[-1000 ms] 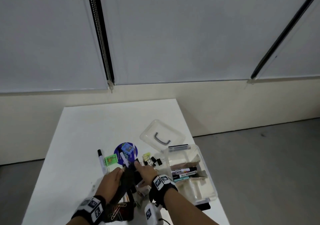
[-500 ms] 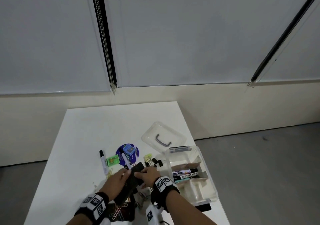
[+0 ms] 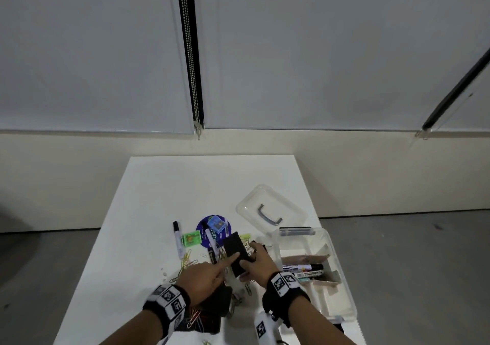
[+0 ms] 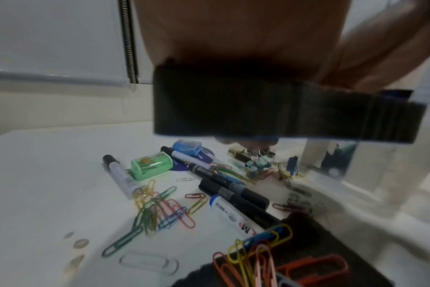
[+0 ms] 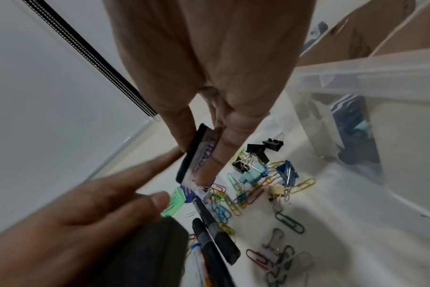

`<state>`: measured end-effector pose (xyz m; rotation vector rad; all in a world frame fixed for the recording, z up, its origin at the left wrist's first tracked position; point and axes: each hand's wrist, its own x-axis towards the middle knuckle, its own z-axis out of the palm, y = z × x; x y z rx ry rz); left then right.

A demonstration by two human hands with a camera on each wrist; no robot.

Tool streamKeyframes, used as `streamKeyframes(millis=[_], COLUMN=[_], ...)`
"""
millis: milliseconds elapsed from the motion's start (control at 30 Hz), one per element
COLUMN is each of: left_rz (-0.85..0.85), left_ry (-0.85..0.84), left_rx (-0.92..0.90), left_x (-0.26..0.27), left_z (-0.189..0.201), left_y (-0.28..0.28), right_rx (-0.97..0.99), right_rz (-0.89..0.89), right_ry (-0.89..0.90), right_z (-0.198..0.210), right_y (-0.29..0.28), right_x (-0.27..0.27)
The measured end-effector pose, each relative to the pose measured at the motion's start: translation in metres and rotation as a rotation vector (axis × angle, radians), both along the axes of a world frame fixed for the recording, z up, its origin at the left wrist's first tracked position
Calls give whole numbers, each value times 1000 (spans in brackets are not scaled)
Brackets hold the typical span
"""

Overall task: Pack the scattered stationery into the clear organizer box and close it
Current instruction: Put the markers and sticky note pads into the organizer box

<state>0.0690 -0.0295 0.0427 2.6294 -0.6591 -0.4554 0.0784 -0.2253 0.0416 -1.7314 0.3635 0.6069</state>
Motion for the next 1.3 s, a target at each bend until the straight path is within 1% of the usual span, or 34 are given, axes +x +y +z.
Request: streamKeyframes(millis=[67, 133, 200, 233, 300, 400, 433, 500, 567, 633, 733, 767, 833, 900, 1000, 1067, 1100, 1133, 1200, 1233, 1300], left_rz=[38, 109, 223, 283, 364, 385, 385, 395, 414, 423, 444, 456, 486, 499, 475, 468, 465, 463, 471, 482, 500], left_ry=[30, 42, 55, 104, 179, 210, 213, 211, 220, 254, 299, 294, 269, 250, 225, 194, 173, 148, 96, 73, 33], left_rx=[68, 138, 167, 144, 22, -196, -246, -348, -446, -517, -592, -604, -600, -578, -528, -495, -474, -444, -380, -358, -332], left_x=[3, 5, 8, 9, 12, 16, 17, 20, 24, 26, 27, 27, 29, 31, 33, 34, 35, 35, 38, 39, 42], left_z=[-11, -14, -14, -12, -12, -12, -8, 1, 10, 14, 20, 22, 23, 23, 23, 25, 26, 26, 29, 30, 32], left_y=[2, 7, 12, 14, 12, -3, -10, -26, -41, -54, -74, -82, -95, -107, -123, -133, -139, -144, -156, -162, -174], right_rx=[-3, -39, -128, -210, -385, -514, -614, -882, -1121, -1189, -1133, -1098, -1018, -932, -852, -823, -818, -799, -688, -554, -224], right_rz=[26, 73, 156, 195, 210, 117, 105, 139, 247, 378, 556, 578, 577, 567, 664, 756, 759, 715, 554, 449, 309], right_ry=[13, 17, -41, -102, -237, -395, -464, -563, -523, -433, -311, -266, -239, -225, -182, -123, -94, -104, -229, -256, -188], right_z=[4, 12, 23, 32, 47, 71, 76, 80, 83, 82, 73, 65, 47, 32, 13, 13, 18, 25, 38, 44, 53], right_y=[0, -4, -12, -17, -33, -69, -84, -120, -151, -168, -170, -168, -167, -166, -171, -172, -171, -170, -166, -163, -155], right_x=[-1, -3, -5, -6, -5, 3, 8, 16, 19, 19, 25, 29, 36, 41, 46, 50, 51, 52, 50, 47, 41])
